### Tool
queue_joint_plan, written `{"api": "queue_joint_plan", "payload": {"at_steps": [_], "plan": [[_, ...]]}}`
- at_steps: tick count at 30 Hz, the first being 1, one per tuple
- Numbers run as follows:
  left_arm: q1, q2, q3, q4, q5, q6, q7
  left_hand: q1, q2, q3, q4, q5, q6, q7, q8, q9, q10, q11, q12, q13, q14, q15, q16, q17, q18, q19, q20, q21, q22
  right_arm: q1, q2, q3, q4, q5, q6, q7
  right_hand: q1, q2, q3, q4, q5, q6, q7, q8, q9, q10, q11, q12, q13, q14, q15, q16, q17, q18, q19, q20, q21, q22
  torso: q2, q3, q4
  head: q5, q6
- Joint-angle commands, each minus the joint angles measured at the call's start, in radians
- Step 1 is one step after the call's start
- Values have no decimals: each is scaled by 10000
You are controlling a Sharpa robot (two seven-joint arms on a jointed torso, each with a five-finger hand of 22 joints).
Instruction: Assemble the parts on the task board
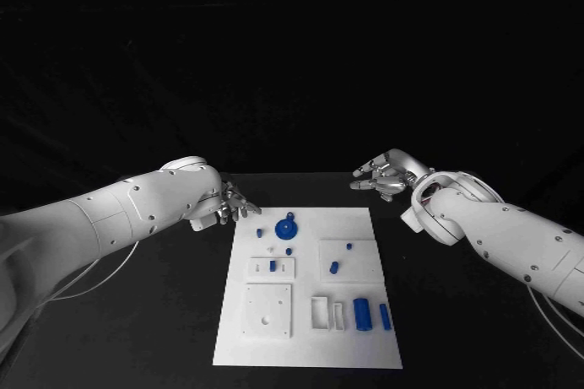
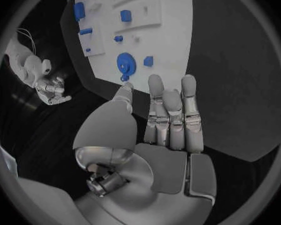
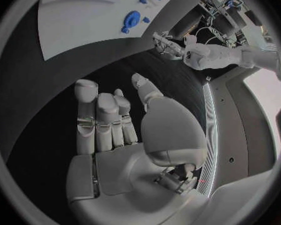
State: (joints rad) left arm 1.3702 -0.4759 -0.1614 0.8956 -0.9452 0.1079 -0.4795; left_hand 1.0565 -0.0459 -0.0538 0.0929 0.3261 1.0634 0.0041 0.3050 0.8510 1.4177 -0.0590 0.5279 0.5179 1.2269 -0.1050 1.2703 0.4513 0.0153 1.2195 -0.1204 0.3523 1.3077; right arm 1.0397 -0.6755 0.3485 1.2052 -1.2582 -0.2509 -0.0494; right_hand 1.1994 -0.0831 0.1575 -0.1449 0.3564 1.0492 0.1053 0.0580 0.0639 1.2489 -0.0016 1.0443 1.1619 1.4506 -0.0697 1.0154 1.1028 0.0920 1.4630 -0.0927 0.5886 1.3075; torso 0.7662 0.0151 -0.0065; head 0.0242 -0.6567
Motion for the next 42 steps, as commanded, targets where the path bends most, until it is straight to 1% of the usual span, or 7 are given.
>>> {"api": "queue_joint_plan", "payload": {"at_steps": [1, 3, 10, 13, 22, 36, 42], "plan": [[-78, 142, -15, -191, -197, 675, 773, -38, 53, 18, 133, 50, -185, -44, 399, 613, -119, -18, 199, 47, -79, 5, 81, -39, -153, -57, -13, 80, 206, -5, 3, 6, 39, 13, 7, 46, -54, 21, -85, -7, 45, -102, 6, 34, -11, -25, 16, -49, -16, 18, 8, -54, -11, 151, 466, 59, -26, 659, 45, -8, -50, 0, 14], [-146, 230, -30, -326, -215, 688, 863, -45, 100, 13, 166, 196, -215, -69, 506, 759, -131, -40, 301, 69, -71, -10, 148, -39, -153, -41, -25, 108, 208, -5, 1, 6, 54, 13, 3, 41, -52, 20, -88, -7, 45, -110, 7, 34, -11, -25, 16, -50, -16, 18, 9, -56, -12, 151, 467, 59, -22, 660, 61, -12, -62, -7, 5], [-348, 442, -90, -674, -238, 708, 996, -94, 101, -13, 257, 191, -281, -75, 601, 928, -205, -37, 433, 74, -106, -10, 208, -71, -153, -58, -27, 144, 206, -4, -4, 6, 86, 13, -7, 29, -41, 24, -102, -2, 51, -135, 14, 38, -9, -22, 22, -52, -17, 19, 11, -52, -9, 156, 466, 62, -37, 656, 83, -22, -81, -36, 21], [-421, 501, -108, -786, -230, 705, 1059, -89, 29, 46, 374, 162, -292, -61, 548, 907, -248, -26, 489, 34, -117, -2, 219, -128, -153, -72, -20, 159, 203, -4, -8, 6, 94, 13, -11, 22, -28, 25, -128, 9, 52, -154, 18, 39, -9, -21, 24, -58, -20, 19, 14, -53, -10, 159, 469, 65, -22, 658, 97, -25, -102, -41, 15], [-608, 660, -128, -989, -78, 788, 1185, -177, -120, 179, 676, 3, -282, -22, 350, 717, -296, 0, 528, -46, -147, 16, 237, -206, -152, -85, -8, 146, 200, -4, -19, 6, 119, 13, -18, 9, -28, 25, -128, 9, 52, -154, 18, 39, -9, -21, 24, -58, -20, 19, 14, -53, -10, 159, 469, 65, -22, 658, 104, -31, -88, -88, -7], [-667, 718, -131, -1285, -33, 874, 1170, -158, 16, 105, 541, 9, -262, -13, 284, 640, -309, 9, 549, -78, -158, 24, 250, -244, -151, -88, 0, 133, 201, -4, -24, 6, 127, 13, -19, 0, -1, 34, -165, 40, 48, -178, 24, 38, -9, -22, 28, -66, -22, 19, 17, -57, -12, 164, 468, 70, -29, 657, 83, -23, -66, -122, -63], [-668, 711, -131, -1312, -17, 985, 1144, -115, 180, -15, 302, 13, -246, -11, 240, 589, -318, 17, 563, -102, -169, 31, 262, -271, -152, -97, 8, 119, 200, -4, -22, 6, 120, 13, -17, -1, -1, 34, -165, 40, 48, -178, 24, 38, -9, -22, 28, -66, -22, 19, 17, -57, -12, 164, 468, 70, -29, 657, 84, -15, -76, -116, -54]]}}
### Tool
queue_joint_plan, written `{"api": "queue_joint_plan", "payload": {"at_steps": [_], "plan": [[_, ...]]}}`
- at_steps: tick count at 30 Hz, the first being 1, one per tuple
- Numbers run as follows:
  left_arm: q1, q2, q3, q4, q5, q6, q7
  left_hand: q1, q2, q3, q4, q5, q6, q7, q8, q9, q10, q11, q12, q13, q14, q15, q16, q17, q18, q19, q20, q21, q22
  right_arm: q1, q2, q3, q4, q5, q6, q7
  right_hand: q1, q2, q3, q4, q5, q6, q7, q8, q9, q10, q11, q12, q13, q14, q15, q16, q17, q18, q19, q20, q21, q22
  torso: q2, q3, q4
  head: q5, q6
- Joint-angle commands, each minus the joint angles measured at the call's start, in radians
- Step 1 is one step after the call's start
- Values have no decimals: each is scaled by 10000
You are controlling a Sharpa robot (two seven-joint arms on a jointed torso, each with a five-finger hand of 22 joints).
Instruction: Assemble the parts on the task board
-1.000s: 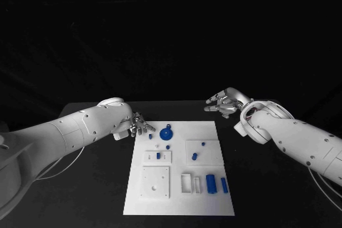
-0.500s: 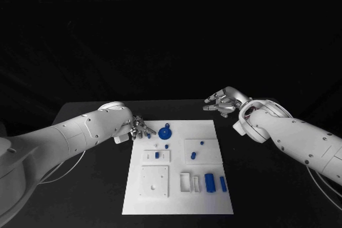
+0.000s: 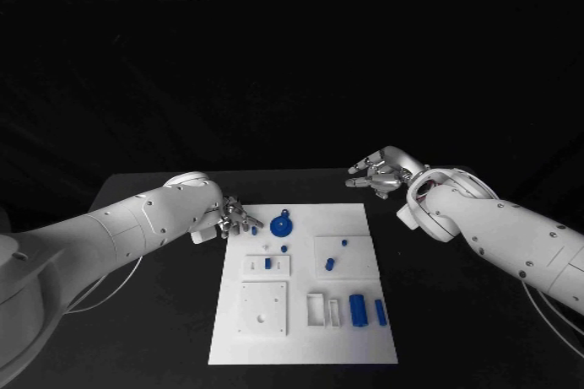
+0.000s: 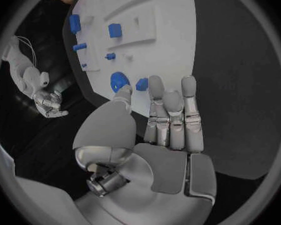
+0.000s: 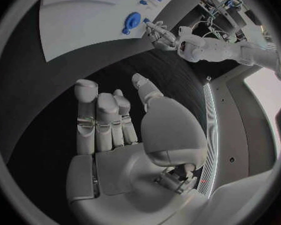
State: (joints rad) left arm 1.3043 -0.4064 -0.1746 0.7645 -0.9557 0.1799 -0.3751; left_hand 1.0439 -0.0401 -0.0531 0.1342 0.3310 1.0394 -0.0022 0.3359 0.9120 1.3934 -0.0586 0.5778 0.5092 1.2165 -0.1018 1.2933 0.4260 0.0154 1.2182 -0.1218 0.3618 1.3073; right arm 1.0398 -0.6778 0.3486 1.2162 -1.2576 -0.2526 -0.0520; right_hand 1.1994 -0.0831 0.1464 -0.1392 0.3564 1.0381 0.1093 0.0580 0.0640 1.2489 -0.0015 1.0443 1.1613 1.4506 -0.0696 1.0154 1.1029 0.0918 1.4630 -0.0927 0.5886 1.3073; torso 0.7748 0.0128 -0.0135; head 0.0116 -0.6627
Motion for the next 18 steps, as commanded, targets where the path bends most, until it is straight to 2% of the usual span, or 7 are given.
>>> {"api": "queue_joint_plan", "payload": {"at_steps": [1, 4, 13, 18], "plan": [[-9, 17, 1, -2, 90, 279, 98, 12, 124, -26, -115, -36, -5, 53, -70, -22, -75, 14, 64, -15, -65, -1, 32, -17, -154, -84, 22, 24, 204, -4, 1, 5, 10, 7, 0, 24, -1, 34, -54, -16, 48, -67, -16, 38, -11, -22, 28, -66, -15, 19, 16, -57, -12, 167, 468, 70, -29, 658, -1, 6, -7, 11, 3], [-9, 24, 1, -2, 95, 345, 100, 55, 238, -112, -285, -34, -5, 55, -78, -32, -82, 11, 69, -26, -73, -4, 41, -29, -152, -84, 19, 21, 204, -4, 3, 5, 8, 7, 1, 22, -1, 34, -54, -16, 48, -67, -16, 38, -11, -22, 28, -66, -15, 19, 16, -57, -12, 167, 468, 70, -29, 658, 5, 11, -6, 0, -3], [-10, 10, 1, -6, 103, 331, 112, 98, 234, -142, -377, -73, -1, 64, -110, -71, -93, 21, 67, -34, -91, 2, 35, -39, -150, -91, 26, 17, 206, -4, 11, 5, -2, 7, 2, 16, -1, 34, -54, -16, 48, -67, -16, 38, -11, -22, 28, -66, -15, 19, 16, -57, -12, 167, 468, 70, -29, 658, 8, 7, -4, -9, -3], [-10, -2, 1, -7, 162, 337, 120, 137, 325, -190, -510, -68, 1, 61, -120, -90, -86, 23, 53, -56, -89, 2, 41, -51, -142, -88, 25, 7, 206, -4, 16, 5, -9, 7, 9, 12, -1, 34, -54, -16, 48, -67, -16, 38, -11, -22, 28, -66, -15, 19, 16, -57, -12, 167, 468, 70, -29, 658, 9, 0, 1, -11, -5]]}}
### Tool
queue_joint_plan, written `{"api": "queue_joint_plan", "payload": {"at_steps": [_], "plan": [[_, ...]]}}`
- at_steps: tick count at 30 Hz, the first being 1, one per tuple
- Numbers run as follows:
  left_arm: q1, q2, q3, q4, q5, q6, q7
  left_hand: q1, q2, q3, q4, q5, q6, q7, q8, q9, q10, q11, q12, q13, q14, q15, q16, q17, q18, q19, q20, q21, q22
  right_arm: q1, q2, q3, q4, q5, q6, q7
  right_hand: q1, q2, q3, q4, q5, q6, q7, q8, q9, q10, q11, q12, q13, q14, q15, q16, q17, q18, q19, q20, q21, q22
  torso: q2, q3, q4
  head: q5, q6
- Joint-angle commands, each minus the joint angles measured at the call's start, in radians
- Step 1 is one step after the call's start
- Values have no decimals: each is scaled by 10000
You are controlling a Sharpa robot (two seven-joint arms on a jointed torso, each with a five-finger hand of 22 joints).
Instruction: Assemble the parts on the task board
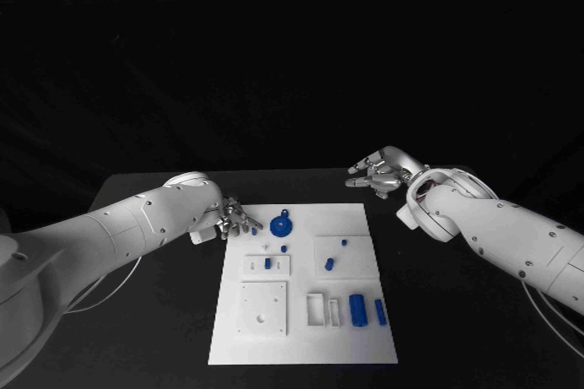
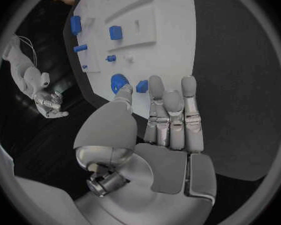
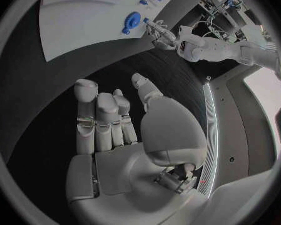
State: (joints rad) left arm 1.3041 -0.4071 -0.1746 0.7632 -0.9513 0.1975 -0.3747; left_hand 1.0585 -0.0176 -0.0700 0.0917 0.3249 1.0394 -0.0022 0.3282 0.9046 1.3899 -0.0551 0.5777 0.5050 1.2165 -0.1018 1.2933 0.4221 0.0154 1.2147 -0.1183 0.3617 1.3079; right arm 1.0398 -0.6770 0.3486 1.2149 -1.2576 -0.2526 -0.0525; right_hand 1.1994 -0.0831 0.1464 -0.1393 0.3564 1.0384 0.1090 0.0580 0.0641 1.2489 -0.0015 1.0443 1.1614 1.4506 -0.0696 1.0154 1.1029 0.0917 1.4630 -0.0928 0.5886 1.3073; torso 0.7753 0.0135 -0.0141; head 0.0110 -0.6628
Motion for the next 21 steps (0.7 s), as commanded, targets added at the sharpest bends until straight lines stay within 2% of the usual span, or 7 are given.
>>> {"api": "queue_joint_plan", "payload": {"at_steps": [1, 6, 12, 21], "plan": [[-8, 4, 1, 5, 130, 160, 119, 5, 108, -21, -102, -2, -6, 62, -47, -18, -53, -12, 52, -15, -92, 3, 39, -14, -146, -56, -6, 6, 199, -4, 9, 5, 3, 6, 10, 16, -1, 34, -54, -16, 48, -69, -13, 38, -11, -22, 28, -66, -16, 19, 16, -57, -12, 167, 468, 70, -29, 658, 3, -7, 6, -5, -5], [-9, 5, 1, 7, 252, 155, 135, 107, 328, -81, -305, 14, -42, 91, -200, -179, -63, 0, 42, -27, -98, 10, 32, -29, -148, -59, -2, -3, 199, -4, 19, 5, -5, 6, 21, 13, -1, 34, -54, -16, 48, -69, -13, 38, -11, -22, 28, -66, -16, 19, 16, -57, -12, 167, 468, 70, -29, 658, 4, -8, 6, -4, -5], [-9, 15, 1, 18, 404, 136, 168, 401, 745, -153, -586, 71, 39, 169, -852, -731, -77, 33, 29, -46, -112, 34, 34, -44, -131, -63, 21, -24, 200, -4, 27, 5, -10, 6, 28, 12, -1, 34, -54, -16, 48, -69, -13, 38, -11, -22, 28, -66, -16, 19, 16, -57, -12, 167, 468, 70, -29, 658, 7, -7, 8, 7, -20], [-9, 32, 1, -1, 517, 141, 202, 536, 955, -230, -779, 106, 179, 256, -1358, -1674, -84, 56, 17, -62, -123, 82, 33, -62, -105, -77, 54, -41, 197, -4, 38, 5, -25, 3, 32, 7, 21, 42, -58, 1, 42, -67, -14, 39, -11, -9, 26, -51, -3, 26, 16, -44, -3, 168, 473, 70, -15, 661, 8, -1, 4, 1, -12]]}}
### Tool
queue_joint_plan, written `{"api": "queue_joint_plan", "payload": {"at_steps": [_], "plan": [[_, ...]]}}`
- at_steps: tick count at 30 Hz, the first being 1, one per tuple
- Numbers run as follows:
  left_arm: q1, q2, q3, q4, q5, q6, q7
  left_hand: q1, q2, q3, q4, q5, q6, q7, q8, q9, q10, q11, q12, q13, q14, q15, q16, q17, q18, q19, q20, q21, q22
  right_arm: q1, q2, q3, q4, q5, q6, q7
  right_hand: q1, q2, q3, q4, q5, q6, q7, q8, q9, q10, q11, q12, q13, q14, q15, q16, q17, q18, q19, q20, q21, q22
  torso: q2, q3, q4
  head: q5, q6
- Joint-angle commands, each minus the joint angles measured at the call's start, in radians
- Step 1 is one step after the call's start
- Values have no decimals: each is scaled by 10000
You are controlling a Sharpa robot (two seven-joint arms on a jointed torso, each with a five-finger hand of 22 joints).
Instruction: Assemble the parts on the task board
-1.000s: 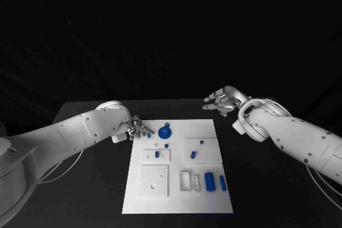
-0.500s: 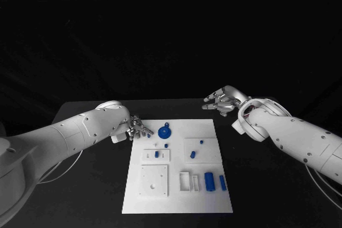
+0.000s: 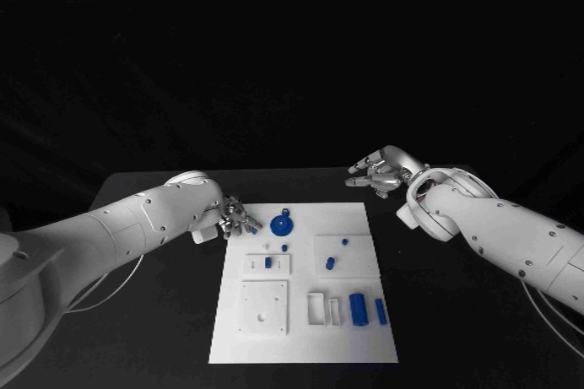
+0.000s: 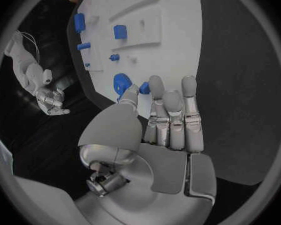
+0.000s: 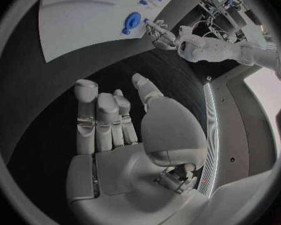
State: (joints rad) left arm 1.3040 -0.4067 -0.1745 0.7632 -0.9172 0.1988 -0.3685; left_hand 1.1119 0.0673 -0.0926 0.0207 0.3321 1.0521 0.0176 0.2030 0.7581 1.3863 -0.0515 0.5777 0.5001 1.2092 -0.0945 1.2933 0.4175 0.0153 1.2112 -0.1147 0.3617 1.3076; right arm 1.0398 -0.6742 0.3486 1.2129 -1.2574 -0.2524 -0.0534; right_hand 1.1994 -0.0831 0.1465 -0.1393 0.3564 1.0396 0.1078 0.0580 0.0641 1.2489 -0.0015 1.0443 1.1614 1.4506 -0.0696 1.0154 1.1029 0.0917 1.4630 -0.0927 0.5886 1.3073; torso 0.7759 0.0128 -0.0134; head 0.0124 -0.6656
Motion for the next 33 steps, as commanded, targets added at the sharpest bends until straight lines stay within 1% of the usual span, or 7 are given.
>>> {"api": "queue_joint_plan", "payload": {"at_steps": [1, 7, 14, 19, 25, 30, 33], "plan": [[-8, 30, 0, -2, 180, 137, 141, -2, 126, -6, -78, 32, 45, 109, -265, -546, -56, 48, 4, -21, -59, 13, 23, -24, -94, -42, 32, -45, 202, -4, 13, 5, -7, 1, 32, 16, 21, 42, -58, 1, 42, -79, -2, 39, -11, -9, 26, -51, -3, 26, 15, -44, -3, 168, 473, 70, -16, 661, 3, 9, -3, -21, 11], [-8, 39, 0, -5, 191, 209, 151, 50, 168, -1, -171, 31, 94, 107, -267, -953, -54, 66, -5, -29, -65, 12, 29, -27, -89, -43, 34, -41, 204, -4, 27, 5, -27, 0, 43, 18, 21, 42, -58, 1, 42, -79, -2, 39, -11, -9, 26, -51, -3, 26, 15, -44, -3, 168, 473, 70, -16, 661, 2, 10, -4, -18, -9], [-8, 35, 0, -11, 227, 328, 149, 404, 294, 163, -504, 130, 172, 115, -384, -1402, -54, 63, -13, -35, -65, 3, 42, -23, -96, -54, 27, -36, 205, -4, 28, 5, -34, 0, 51, 21, 21, 42, -58, 1, 42, -79, -2, 39, -11, -9, 26, -51, -3, 26, 15, -44, -3, 168, 473, 70, -16, 661, 6, 4, -9, -22, -28], [-8, 18, 0, -5, 275, 364, 144, 732, 485, 337, -707, 172, 320, 76, -456, -1772, -27, 48, -19, -44, -61, -12, 58, -12, -102, -56, 14, -7, 209, -4, 26, 5, -38, 0, 54, 20, 17, 40, -65, 8, 43, -97, 1, 39, -11, -3, 28, -42, 5, 26, 17, -44, -2, 168, 474, 71, -2, 663, 8, -1, 0, -23, -37], [-8, -14, 1, 7, 320, 303, 119, 1031, 643, 534, -969, 288, 401, -10, -247, -1623, 43, 8, -36, -62, -28, -51, 80, 10, -117, -41, -23, 38, 213, -4, 38, 5, -55, 0, 67, 21, 17, 40, -65, 8, 43, -97, 1, 39, -11, -3, 28, -42, 5, 26, 17, -44, -2, 168, 474, 71, -2, 663, 5, -2, 2, -14, -66], [-7, -40, 1, 27, 329, 235, 60, 1147, 717, 711, -1136, 277, 325, -95, 186, -1007, 146, -40, -107, -100, 14, -89, 82, 77, -148, -46, -68, 122, 208, -4, 46, 5, -70, 0, 76, 24, 17, 40, -65, 8, 43, -97, 1, 39, -11, -3, 28, -42, 5, 26, 17, -44, -2, 168, 474, 71, -2, 663, 1, 0, -2, -4, -79], [-7, -57, 2, 50, 331, 190, 19, 1177, 711, 782, -1187, 304, 409, -134, 286, -836, 200, -62, -117, -100, 49, -111, 84, 104, -149, -34, -86, 148, 209, -4, 51, 5, -79, 0, 77, 26, 17, 40, -65, 8, 43, -97, 1, 39, -11, -3, 28, -42, 5, 26, 17, -44, -2, 168, 474, 71, -2, 663, -2, 1, -2, -12, -81]]}}
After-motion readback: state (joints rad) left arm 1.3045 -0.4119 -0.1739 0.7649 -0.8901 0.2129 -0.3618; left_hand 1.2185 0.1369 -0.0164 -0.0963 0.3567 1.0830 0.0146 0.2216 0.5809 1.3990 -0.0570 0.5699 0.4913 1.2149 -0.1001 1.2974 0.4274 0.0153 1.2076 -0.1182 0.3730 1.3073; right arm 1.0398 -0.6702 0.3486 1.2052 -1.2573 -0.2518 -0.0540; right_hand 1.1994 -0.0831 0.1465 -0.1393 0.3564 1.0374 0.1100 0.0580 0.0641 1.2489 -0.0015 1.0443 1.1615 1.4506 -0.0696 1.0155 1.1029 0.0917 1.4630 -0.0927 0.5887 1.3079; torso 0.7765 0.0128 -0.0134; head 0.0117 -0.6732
